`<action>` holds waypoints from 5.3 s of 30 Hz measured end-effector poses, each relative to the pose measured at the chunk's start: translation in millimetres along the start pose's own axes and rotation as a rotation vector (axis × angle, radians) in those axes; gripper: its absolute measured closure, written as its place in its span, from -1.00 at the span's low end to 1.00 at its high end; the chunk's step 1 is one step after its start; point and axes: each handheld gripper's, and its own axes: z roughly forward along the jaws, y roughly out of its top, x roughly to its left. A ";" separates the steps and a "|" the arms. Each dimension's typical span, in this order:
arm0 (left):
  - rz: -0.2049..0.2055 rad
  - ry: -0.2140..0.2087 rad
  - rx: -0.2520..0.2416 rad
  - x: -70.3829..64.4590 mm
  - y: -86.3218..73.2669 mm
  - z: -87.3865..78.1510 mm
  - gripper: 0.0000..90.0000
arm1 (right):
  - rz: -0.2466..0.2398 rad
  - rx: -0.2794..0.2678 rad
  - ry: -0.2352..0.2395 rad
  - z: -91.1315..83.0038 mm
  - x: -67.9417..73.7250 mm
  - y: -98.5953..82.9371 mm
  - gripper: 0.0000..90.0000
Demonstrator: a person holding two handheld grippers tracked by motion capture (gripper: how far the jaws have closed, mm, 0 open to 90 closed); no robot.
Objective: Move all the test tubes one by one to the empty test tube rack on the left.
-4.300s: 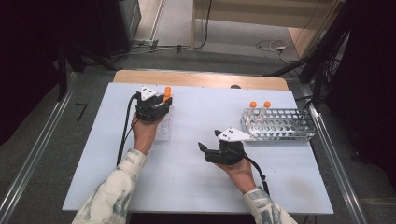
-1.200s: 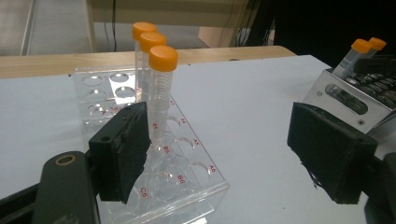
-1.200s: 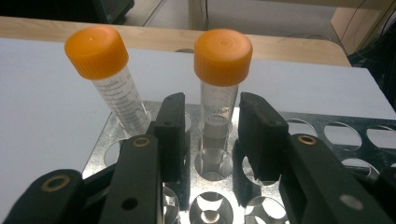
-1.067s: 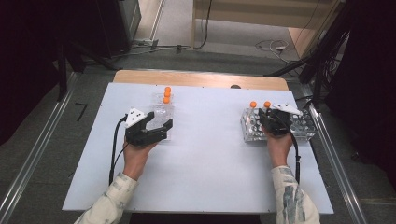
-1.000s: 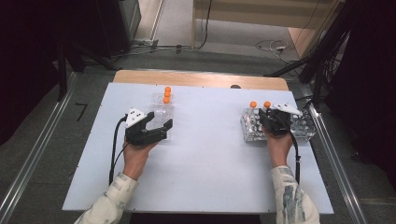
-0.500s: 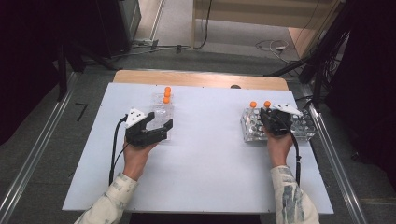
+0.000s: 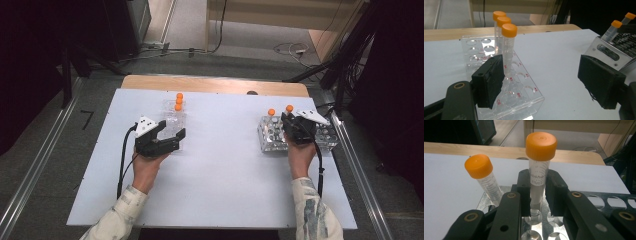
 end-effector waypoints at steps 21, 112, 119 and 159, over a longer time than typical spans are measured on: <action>0.008 0.003 -0.001 -0.3 -0.3 -1.4 -0.53 | -0.013 -0.085 0.012 -25.9 2.7 16.9 0.61; 0.154 -0.218 0.005 -66.9 -3.4 9.5 -0.29 | -0.316 0.064 0.559 -52.6 185.9 -40.1 0.61; 0.178 -0.250 0.002 -71.3 -5.3 10.6 0.15 | -0.332 0.061 0.577 -54.4 191.2 -41.6 0.61; 0.112 -0.172 -0.062 -47.5 11.0 14.3 0.56 | -0.284 0.076 0.531 -50.3 173.2 -33.7 -0.37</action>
